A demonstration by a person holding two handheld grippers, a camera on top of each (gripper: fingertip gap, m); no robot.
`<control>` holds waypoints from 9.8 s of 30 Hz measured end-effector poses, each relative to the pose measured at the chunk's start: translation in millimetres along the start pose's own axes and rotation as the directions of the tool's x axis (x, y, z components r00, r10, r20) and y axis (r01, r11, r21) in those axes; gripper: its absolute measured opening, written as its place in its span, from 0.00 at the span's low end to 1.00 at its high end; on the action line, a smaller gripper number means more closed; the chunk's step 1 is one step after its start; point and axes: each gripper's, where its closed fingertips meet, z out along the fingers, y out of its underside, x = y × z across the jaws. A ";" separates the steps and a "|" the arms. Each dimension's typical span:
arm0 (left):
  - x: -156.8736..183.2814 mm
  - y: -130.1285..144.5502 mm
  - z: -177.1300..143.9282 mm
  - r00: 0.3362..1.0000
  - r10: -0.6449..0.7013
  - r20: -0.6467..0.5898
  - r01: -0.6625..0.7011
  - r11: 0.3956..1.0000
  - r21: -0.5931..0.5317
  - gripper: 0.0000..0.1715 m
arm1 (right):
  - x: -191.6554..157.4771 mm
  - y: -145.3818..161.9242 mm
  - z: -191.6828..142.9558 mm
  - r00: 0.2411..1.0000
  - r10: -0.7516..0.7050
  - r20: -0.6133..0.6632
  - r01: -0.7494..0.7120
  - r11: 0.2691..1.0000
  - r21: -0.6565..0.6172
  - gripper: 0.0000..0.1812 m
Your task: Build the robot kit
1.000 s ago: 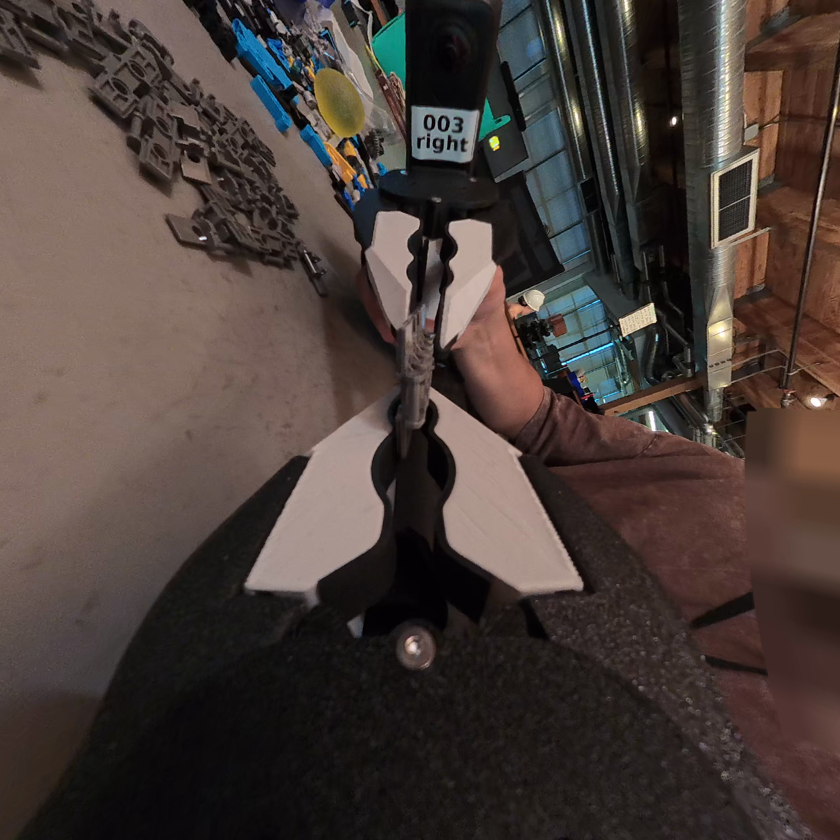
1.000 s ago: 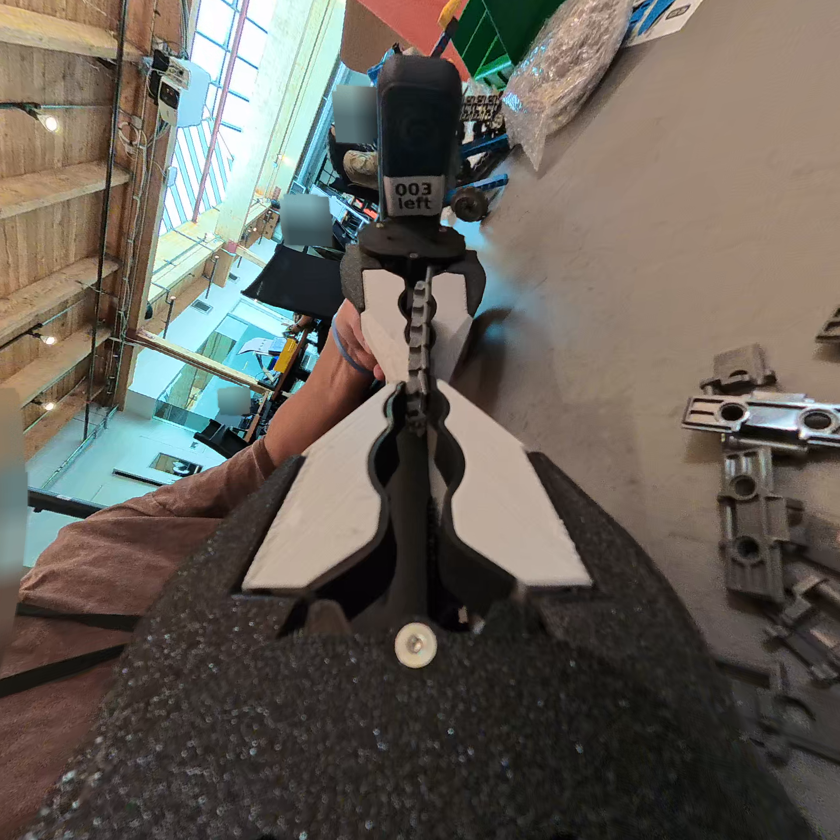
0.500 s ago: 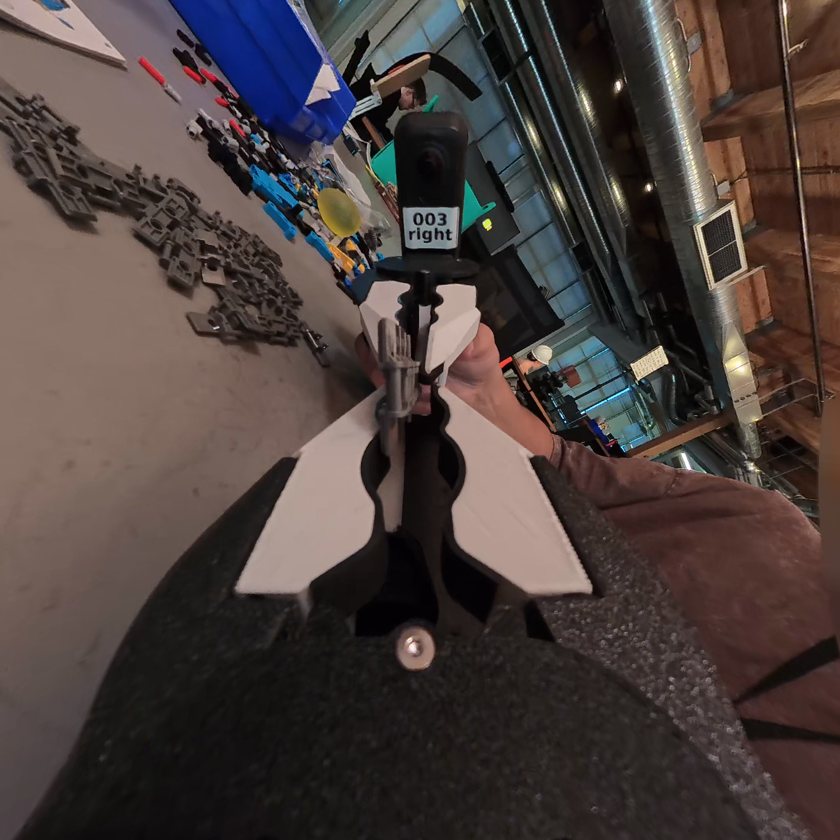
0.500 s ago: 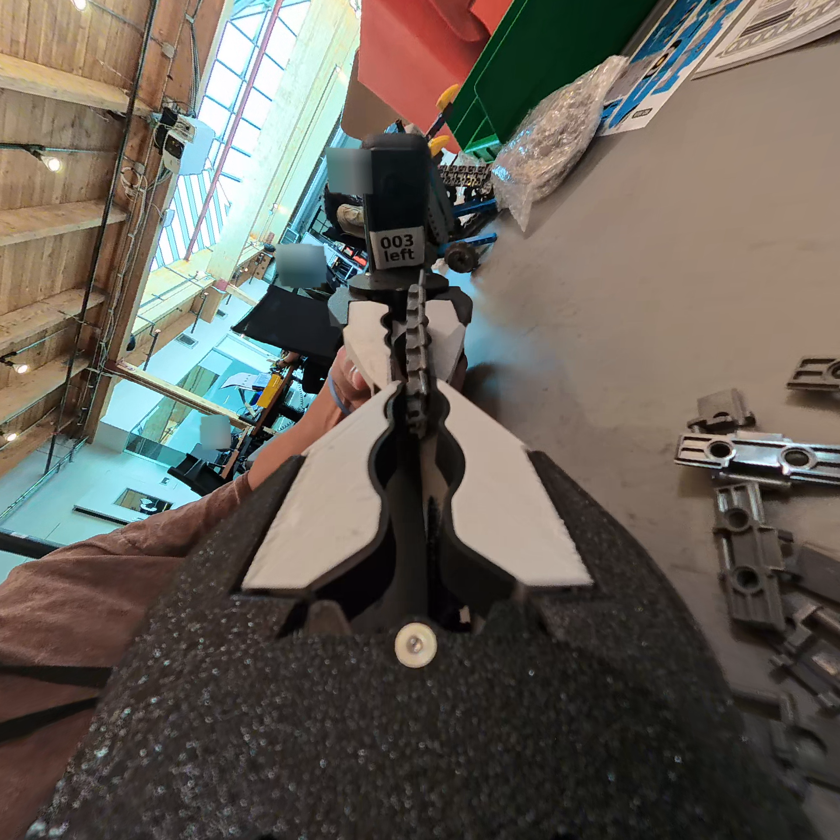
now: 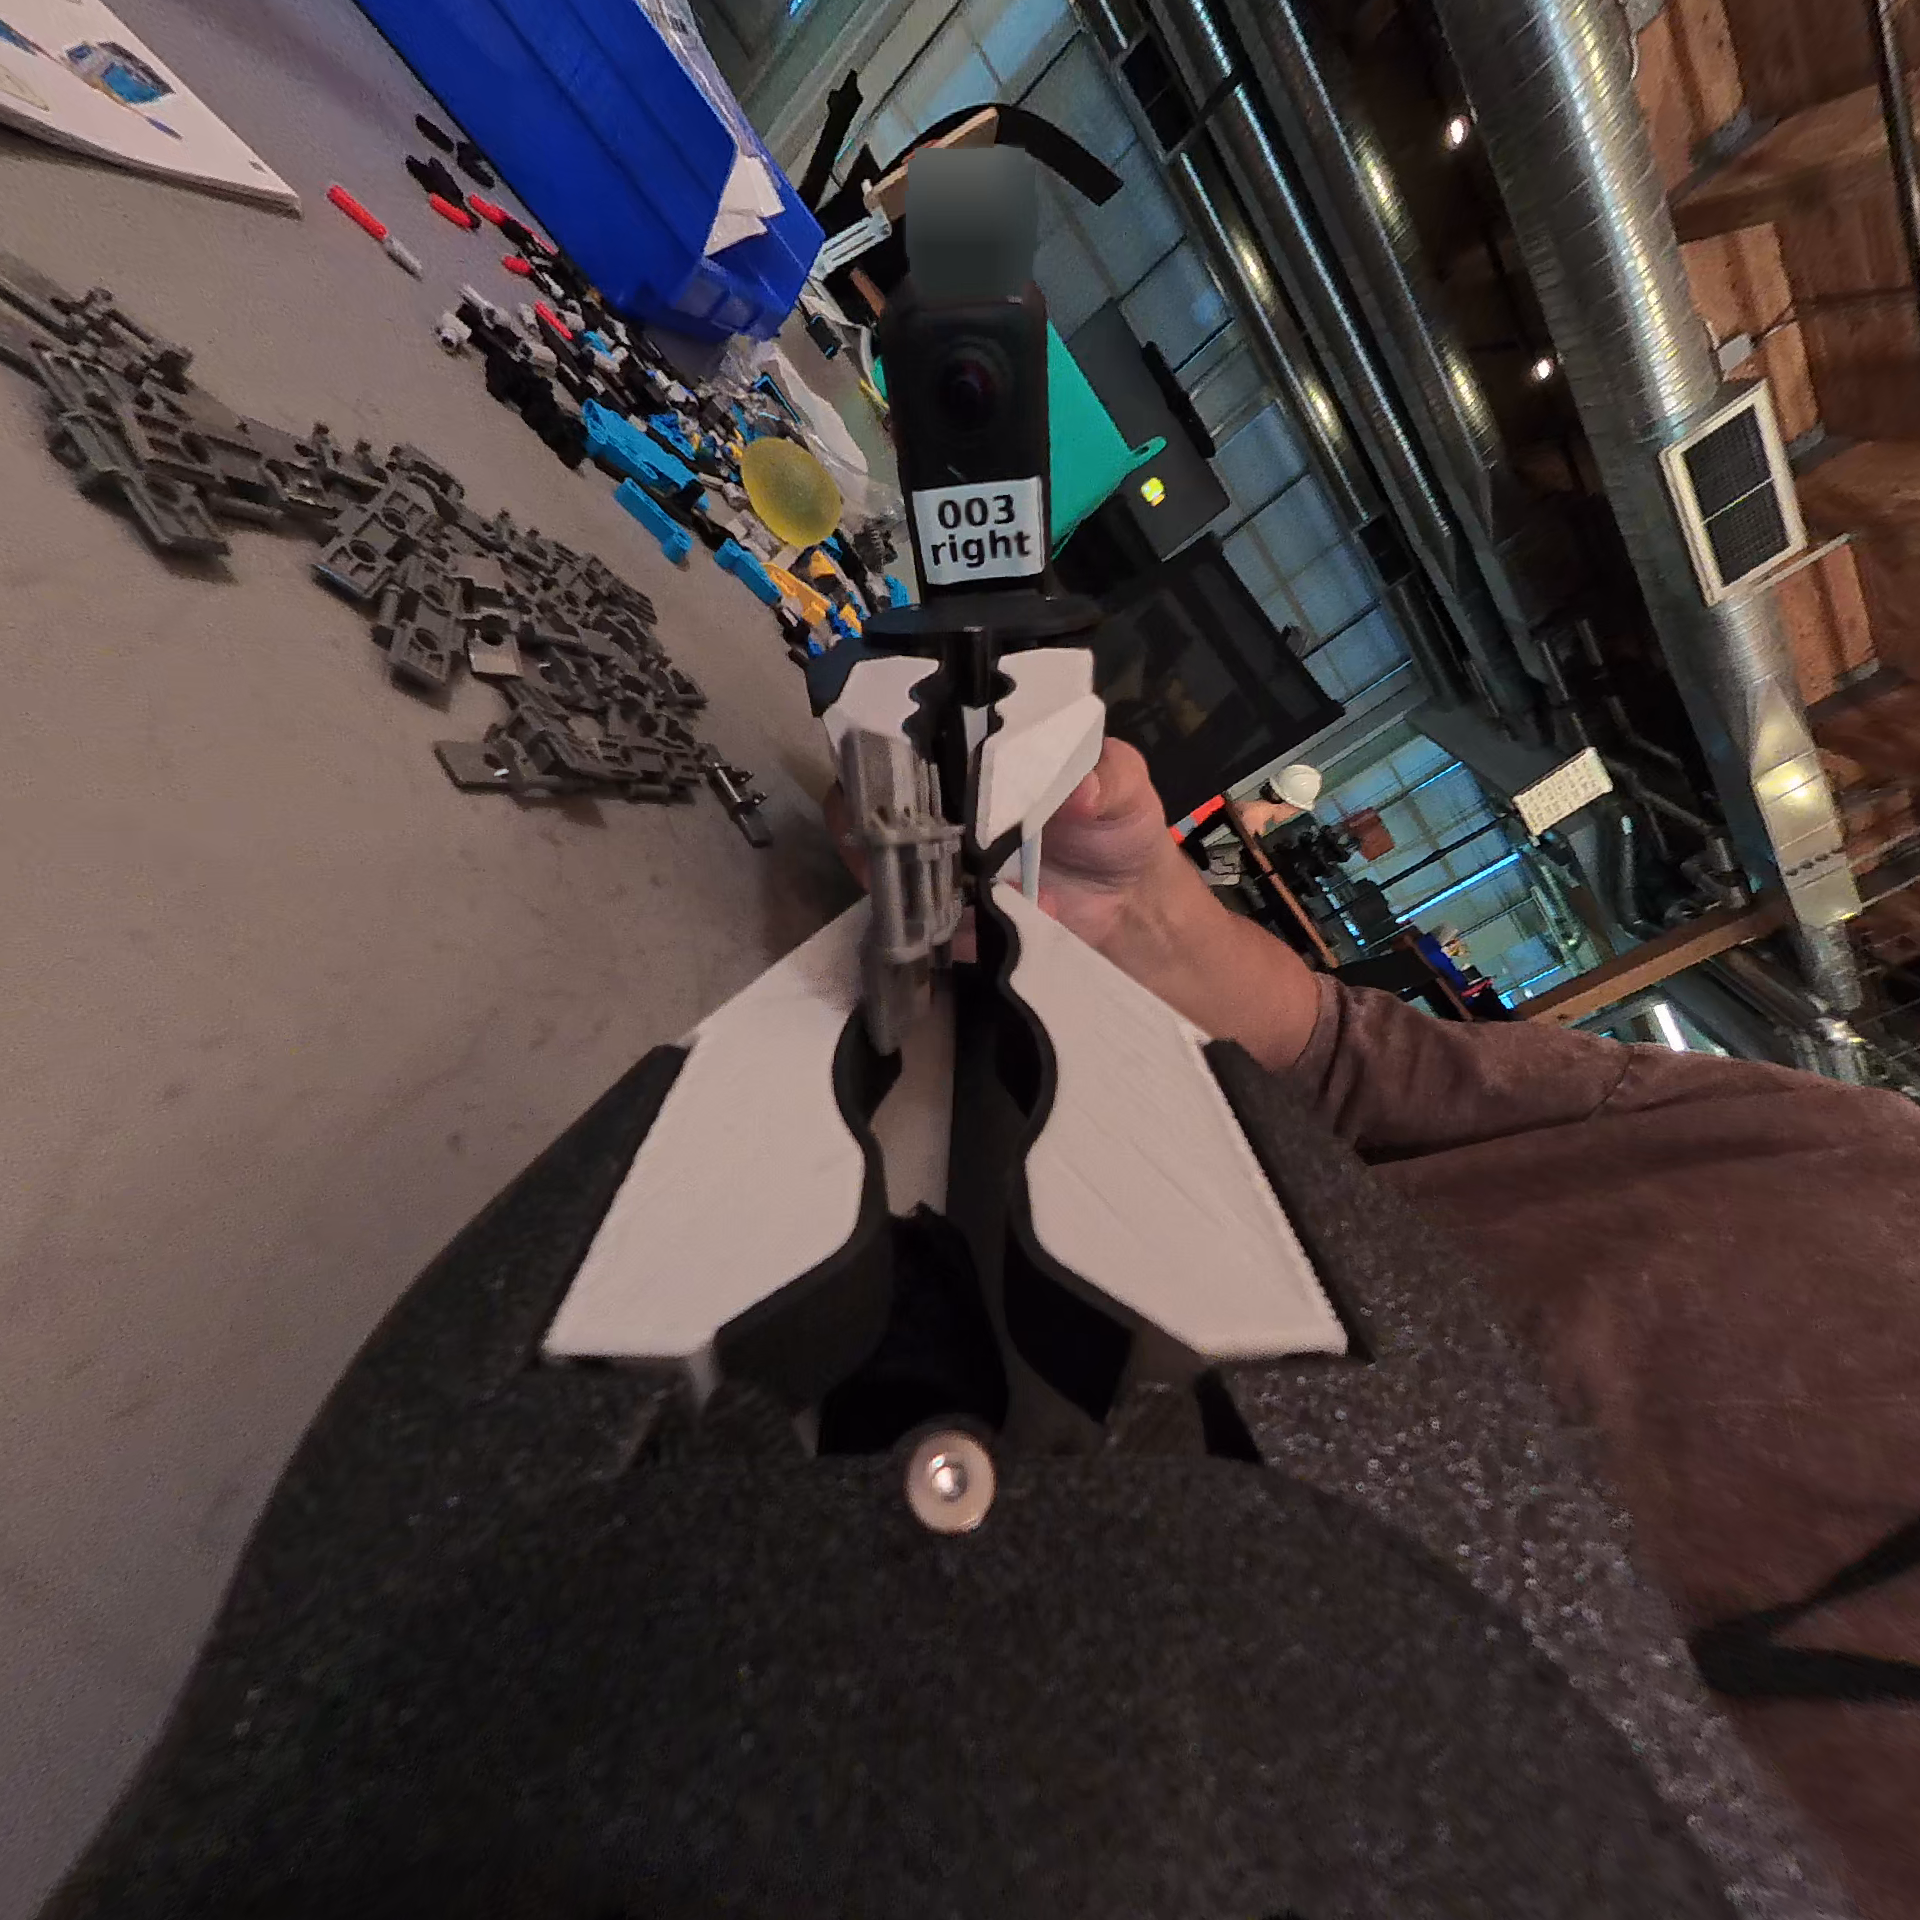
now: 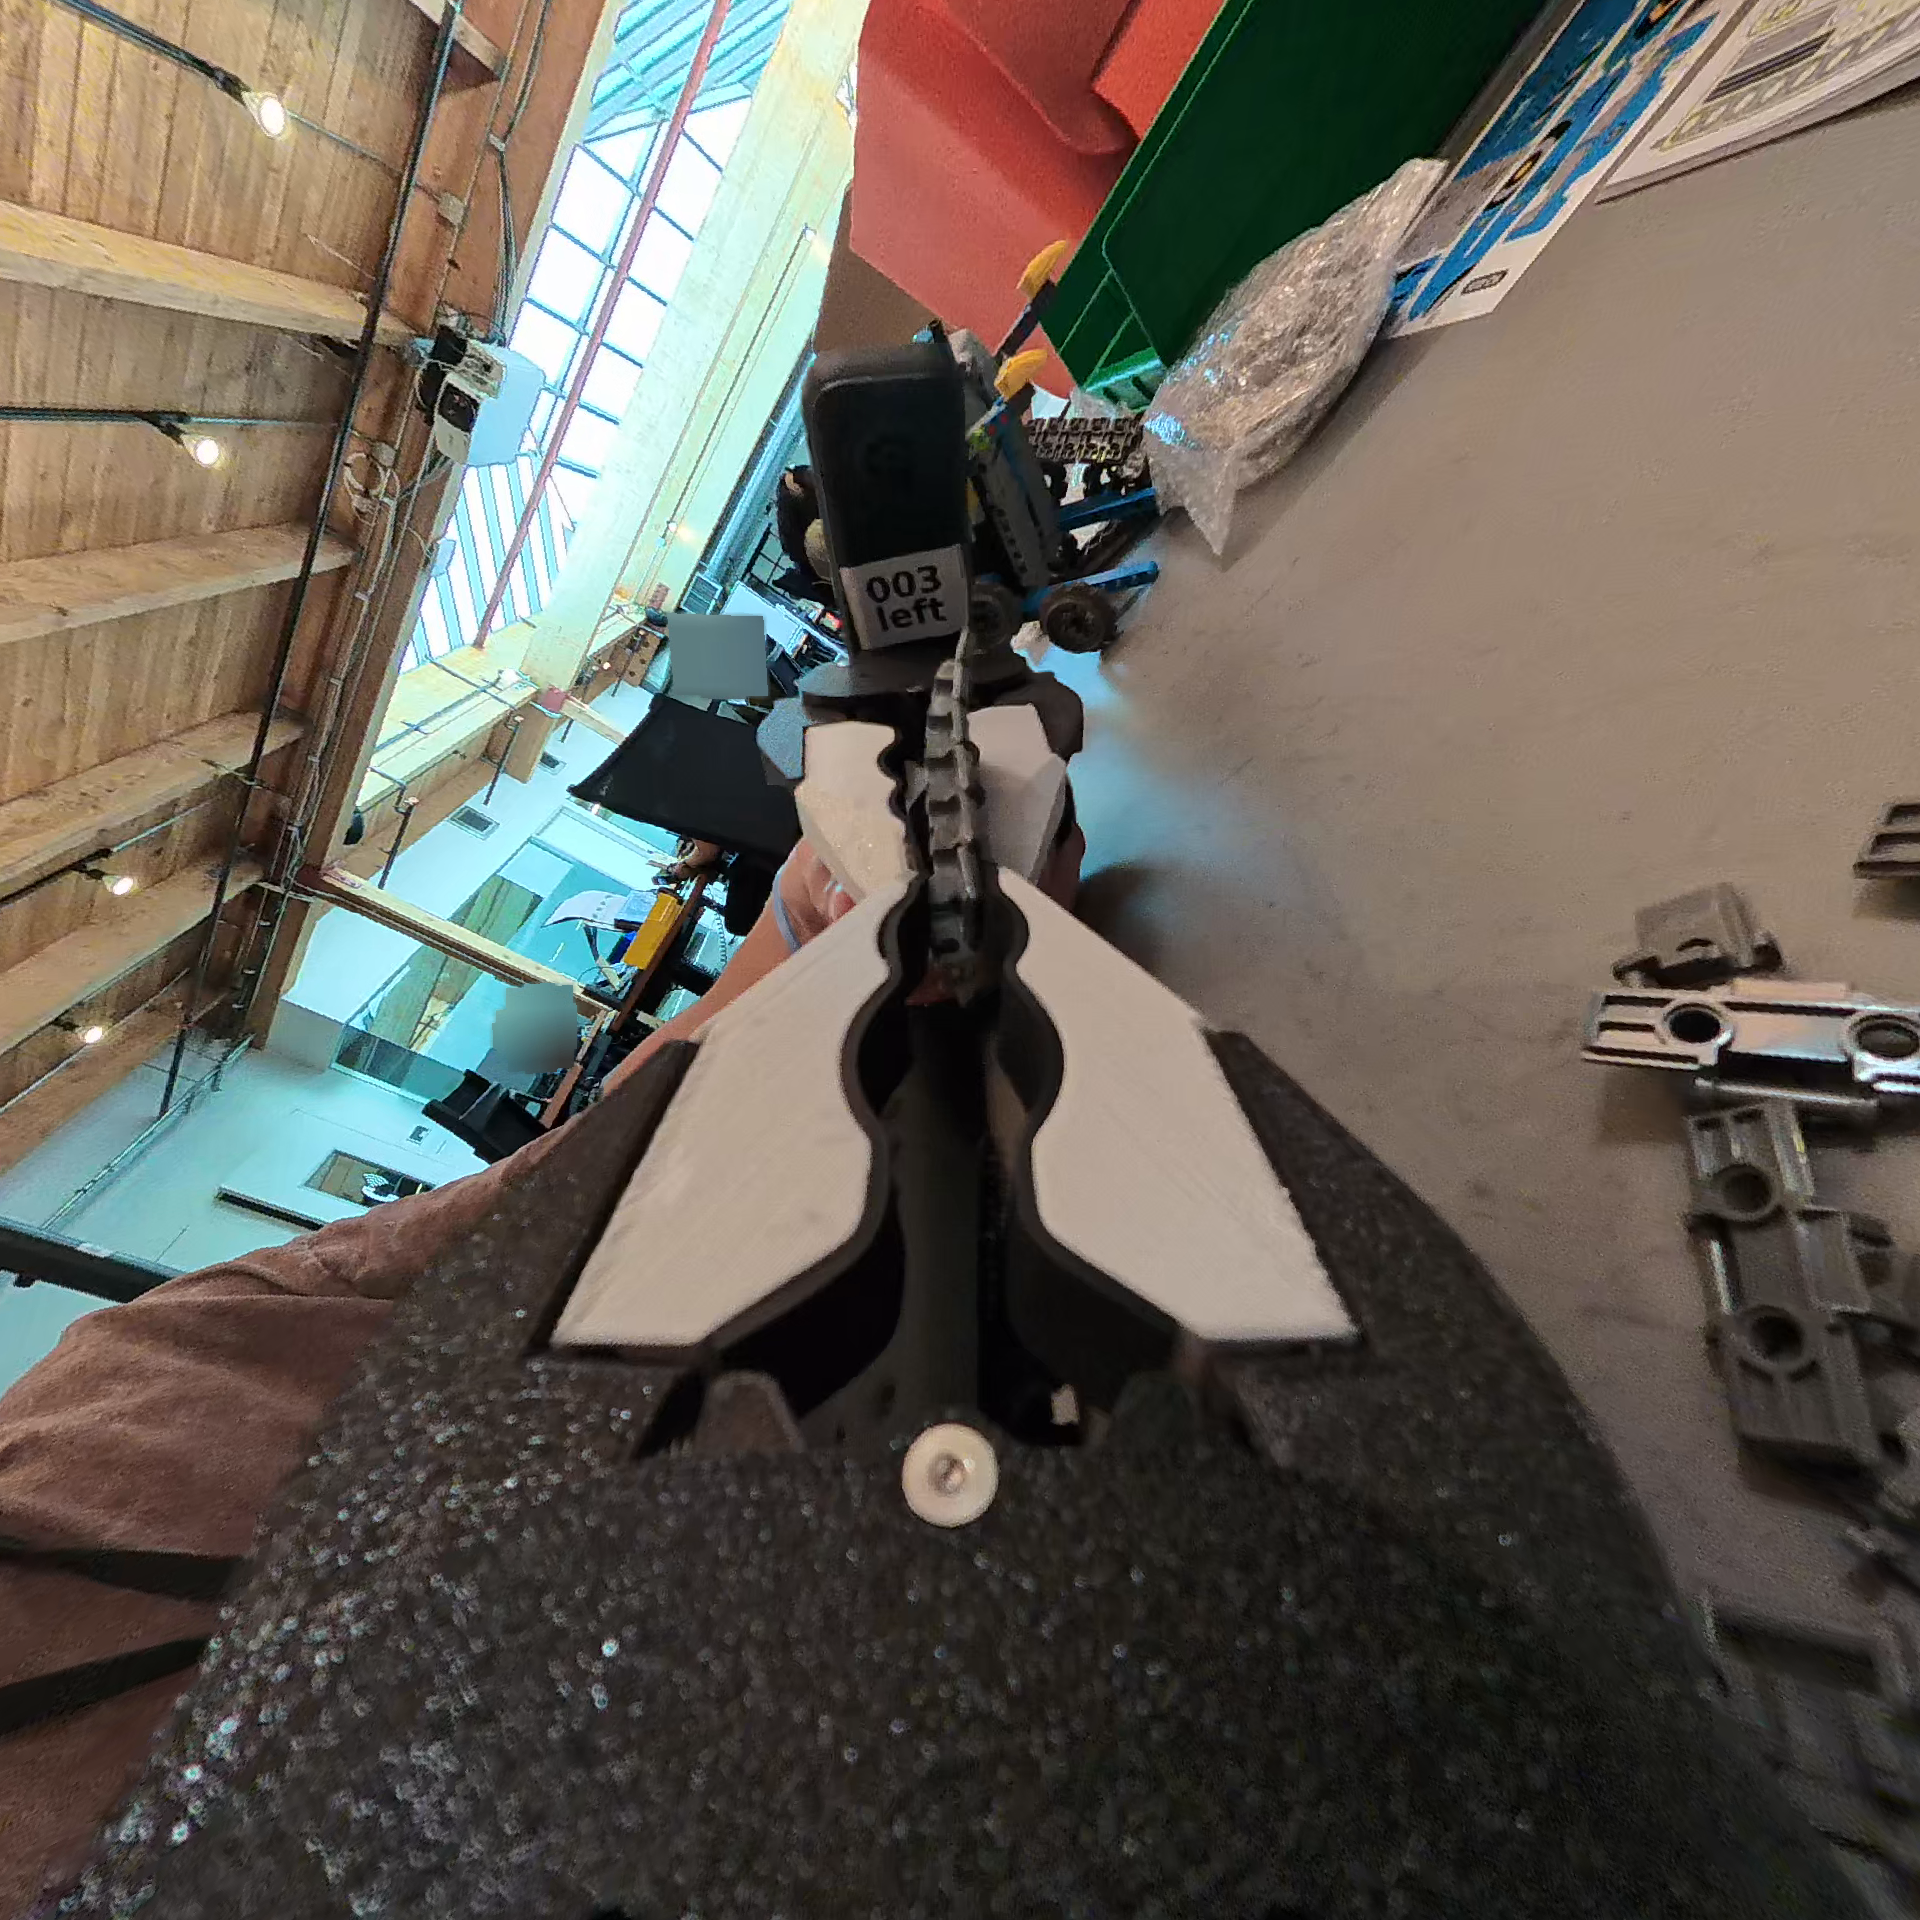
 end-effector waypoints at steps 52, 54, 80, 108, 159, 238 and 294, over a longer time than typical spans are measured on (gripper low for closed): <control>47.1 -4.8 -5.3 0.954 0.276 -0.118 -0.267 0.960 0.081 0.04 | -41.8 -3.1 -2.0 0.966 -0.250 0.060 0.247 0.968 0.051 0.21; 48.3 -9.9 -8.3 0.955 0.273 -0.119 -0.259 0.959 0.115 0.05 | -47.1 4.9 2.9 0.956 -0.282 0.076 0.281 0.959 0.023 0.17; 49.6 -16.4 -7.5 0.964 0.222 -0.143 -0.201 0.968 0.152 0.14 | -35.2 10.8 5.6 0.934 -0.358 0.007 0.358 0.932 -0.060 0.01; 64.1 -10.2 -6.4 0.919 0.359 -0.160 -0.339 0.930 0.139 0.04 | -58.4 4.6 0.3 0.895 -0.433 0.106 0.434 0.901 0.013 0.13; 74.4 -13.1 -3.4 0.926 0.337 -0.167 -0.302 0.931 0.205 0.04 | -64.3 17.7 11.0 0.886 -0.460 0.055 0.460 0.888 0.016 0.03; 57.7 -30.4 -14.4 0.970 -0.086 -0.226 0.149 0.949 0.277 0.01 | -72.9 -1.8 -17.8 0.858 -0.513 -0.030 0.514 0.853 0.094 0.19; 74.1 -0.8 -10.4 0.931 0.350 -0.099 -0.339 0.934 0.115 0.05 | -68.0 13.5 -11.1 0.791 -0.605 -0.093 0.610 0.792 0.026 0.05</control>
